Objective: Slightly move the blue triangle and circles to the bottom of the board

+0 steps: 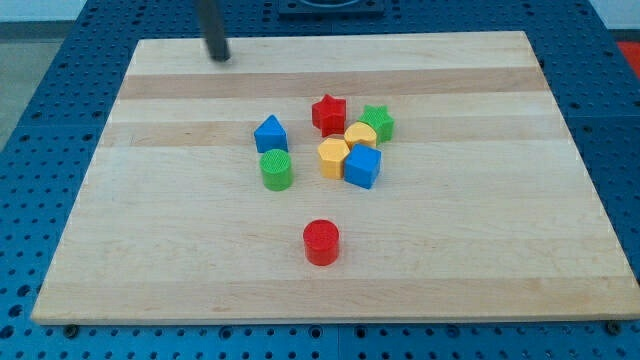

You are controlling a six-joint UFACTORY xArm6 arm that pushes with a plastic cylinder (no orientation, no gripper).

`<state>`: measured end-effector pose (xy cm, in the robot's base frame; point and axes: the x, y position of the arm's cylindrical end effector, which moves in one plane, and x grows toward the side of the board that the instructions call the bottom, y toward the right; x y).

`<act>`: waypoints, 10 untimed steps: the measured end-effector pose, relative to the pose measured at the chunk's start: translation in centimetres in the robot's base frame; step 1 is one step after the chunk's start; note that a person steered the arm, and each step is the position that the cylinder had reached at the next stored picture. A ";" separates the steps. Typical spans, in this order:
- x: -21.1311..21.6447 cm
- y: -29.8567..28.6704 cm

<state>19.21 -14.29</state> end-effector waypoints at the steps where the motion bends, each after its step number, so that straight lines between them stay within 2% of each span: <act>1: 0.3 0.1; 2: 7.3 -0.2; 3: 8.6 -0.1; 4: 12.7 2.3; 5: 9.4 4.8; 7: 13.7 7.2; 9: 13.9 7.2; 10: 16.8 7.2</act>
<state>36.03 -7.08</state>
